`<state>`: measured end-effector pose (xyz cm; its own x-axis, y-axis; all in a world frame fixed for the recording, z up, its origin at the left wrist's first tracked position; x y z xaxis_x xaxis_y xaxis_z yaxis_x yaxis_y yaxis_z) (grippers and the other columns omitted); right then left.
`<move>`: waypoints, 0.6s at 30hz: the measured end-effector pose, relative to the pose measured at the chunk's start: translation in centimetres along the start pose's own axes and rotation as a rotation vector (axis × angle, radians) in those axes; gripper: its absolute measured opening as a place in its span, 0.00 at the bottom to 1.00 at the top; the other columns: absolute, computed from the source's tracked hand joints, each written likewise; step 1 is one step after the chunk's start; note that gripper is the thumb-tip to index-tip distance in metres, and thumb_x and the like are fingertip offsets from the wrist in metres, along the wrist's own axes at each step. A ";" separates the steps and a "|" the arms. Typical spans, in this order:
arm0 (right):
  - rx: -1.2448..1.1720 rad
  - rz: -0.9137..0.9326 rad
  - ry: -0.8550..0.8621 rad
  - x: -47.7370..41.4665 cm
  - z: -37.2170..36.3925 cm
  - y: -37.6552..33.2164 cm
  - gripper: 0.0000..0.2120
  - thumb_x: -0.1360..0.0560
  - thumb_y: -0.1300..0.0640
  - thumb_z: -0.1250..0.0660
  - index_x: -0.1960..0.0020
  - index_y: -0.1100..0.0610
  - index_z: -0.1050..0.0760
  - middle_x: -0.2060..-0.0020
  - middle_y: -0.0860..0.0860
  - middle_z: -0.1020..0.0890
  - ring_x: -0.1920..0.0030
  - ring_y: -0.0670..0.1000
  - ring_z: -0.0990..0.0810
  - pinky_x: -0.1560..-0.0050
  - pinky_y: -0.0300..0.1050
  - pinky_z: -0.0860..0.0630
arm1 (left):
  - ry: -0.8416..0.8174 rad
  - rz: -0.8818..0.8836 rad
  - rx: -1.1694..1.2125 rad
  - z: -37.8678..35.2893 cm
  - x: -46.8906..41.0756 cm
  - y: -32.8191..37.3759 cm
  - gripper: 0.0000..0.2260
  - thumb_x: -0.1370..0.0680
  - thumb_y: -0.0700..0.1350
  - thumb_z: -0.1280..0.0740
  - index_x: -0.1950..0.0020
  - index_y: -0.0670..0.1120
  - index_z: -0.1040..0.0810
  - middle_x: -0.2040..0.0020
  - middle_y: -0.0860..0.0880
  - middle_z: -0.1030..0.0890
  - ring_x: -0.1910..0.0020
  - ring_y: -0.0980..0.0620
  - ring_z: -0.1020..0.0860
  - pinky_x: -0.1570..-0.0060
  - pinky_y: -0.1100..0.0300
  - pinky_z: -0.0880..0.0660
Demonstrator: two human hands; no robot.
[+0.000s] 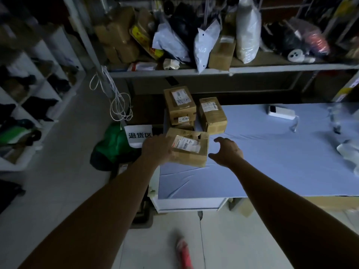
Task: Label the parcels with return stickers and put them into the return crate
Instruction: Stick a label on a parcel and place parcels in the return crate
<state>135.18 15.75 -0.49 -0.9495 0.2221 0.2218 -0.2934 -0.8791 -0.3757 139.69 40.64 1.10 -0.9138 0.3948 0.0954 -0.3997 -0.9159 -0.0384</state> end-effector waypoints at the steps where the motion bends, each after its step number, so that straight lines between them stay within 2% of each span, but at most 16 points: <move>1: -0.064 -0.016 0.002 -1.2 -0.5 0.2 0.35 0.27 0.44 0.26 0.24 0.49 0.34 0.28 0.51 0.27 0.27 0.55 0.31 0.32 0.53 0.29 | -0.001 0.025 0.043 -1.0 -1.2 -0.6 0.12 0.18 0.51 0.39 0.40 0.46 0.28 0.50 0.45 0.26 0.53 0.45 0.25 0.56 0.52 0.31; 4: -0.274 -0.095 0.026 -4.3 -2.7 0.8 0.38 0.30 0.46 0.22 0.24 0.49 0.34 0.29 0.52 0.25 0.30 0.55 0.26 0.33 0.53 0.25 | -0.039 0.088 0.250 -5.2 -4.5 -2.4 0.12 0.18 0.53 0.40 0.43 0.45 0.29 0.54 0.44 0.25 0.61 0.47 0.28 0.59 0.50 0.25; 7: -0.428 -0.197 -0.029 -6.9 -5.5 1.5 0.40 0.31 0.46 0.21 0.24 0.49 0.34 0.29 0.52 0.25 0.31 0.55 0.24 0.33 0.56 0.24 | -0.114 0.155 0.522 -8.9 -6.6 -3.2 0.16 0.18 0.57 0.40 0.36 0.50 0.31 0.52 0.45 0.20 0.62 0.48 0.22 0.62 0.49 0.21; 9: -0.481 -0.237 -0.073 -8.5 -6.9 1.7 0.41 0.31 0.45 0.21 0.23 0.49 0.35 0.28 0.52 0.25 0.31 0.55 0.24 0.33 0.56 0.24 | -0.124 0.247 0.687 -10.1 -7.9 -3.2 0.22 0.19 0.60 0.38 0.30 0.51 0.33 0.46 0.46 0.19 0.53 0.46 0.18 0.55 0.49 0.20; 12: -0.546 -0.254 -0.110 -10.2 -8.5 1.7 0.42 0.32 0.43 0.21 0.22 0.50 0.34 0.29 0.50 0.25 0.34 0.54 0.22 0.34 0.56 0.23 | -0.190 0.387 0.909 -11.5 -9.7 -3.2 0.31 0.22 0.60 0.31 0.23 0.50 0.36 0.35 0.49 0.22 0.38 0.44 0.22 0.44 0.54 0.25; 14: -0.610 -0.239 -0.124 -10.8 -9.5 1.9 0.41 0.35 0.42 0.21 0.25 0.49 0.30 0.33 0.48 0.21 0.38 0.53 0.19 0.39 0.56 0.20 | -0.208 0.458 1.039 -12.4 -10.1 -3.1 0.33 0.24 0.57 0.27 0.24 0.53 0.36 0.37 0.53 0.20 0.39 0.48 0.22 0.40 0.53 0.24; 16: -0.682 -0.233 -0.117 -11.1 -10.0 2.2 0.38 0.37 0.43 0.20 0.29 0.48 0.26 0.39 0.46 0.18 0.44 0.51 0.16 0.44 0.55 0.17 | -0.166 0.503 1.095 -13.2 -10.4 -3.1 0.32 0.27 0.53 0.23 0.27 0.53 0.33 0.44 0.57 0.20 0.44 0.52 0.21 0.42 0.52 0.23; 18: -0.722 -0.228 -0.114 -11.4 -9.8 2.6 0.33 0.36 0.46 0.18 0.33 0.47 0.23 0.44 0.44 0.17 0.48 0.48 0.16 0.48 0.52 0.16 | -0.135 0.530 1.160 -13.7 -10.7 -2.9 0.32 0.29 0.51 0.21 0.29 0.53 0.32 0.46 0.56 0.20 0.45 0.54 0.20 0.41 0.49 0.21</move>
<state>144.14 15.09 -12.83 -0.8508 0.2854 0.4412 -0.5180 -0.3146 -0.7955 149.61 40.10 -13.47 -0.8994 0.0158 0.4369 0.3678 -0.5126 0.7758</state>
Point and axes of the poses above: each hand's wrist, its own x-axis away from the middle knuckle, its own z-axis out of the back of the hand, y = z × x, the point moved 1 cm from there along -x, towards the middle knuckle
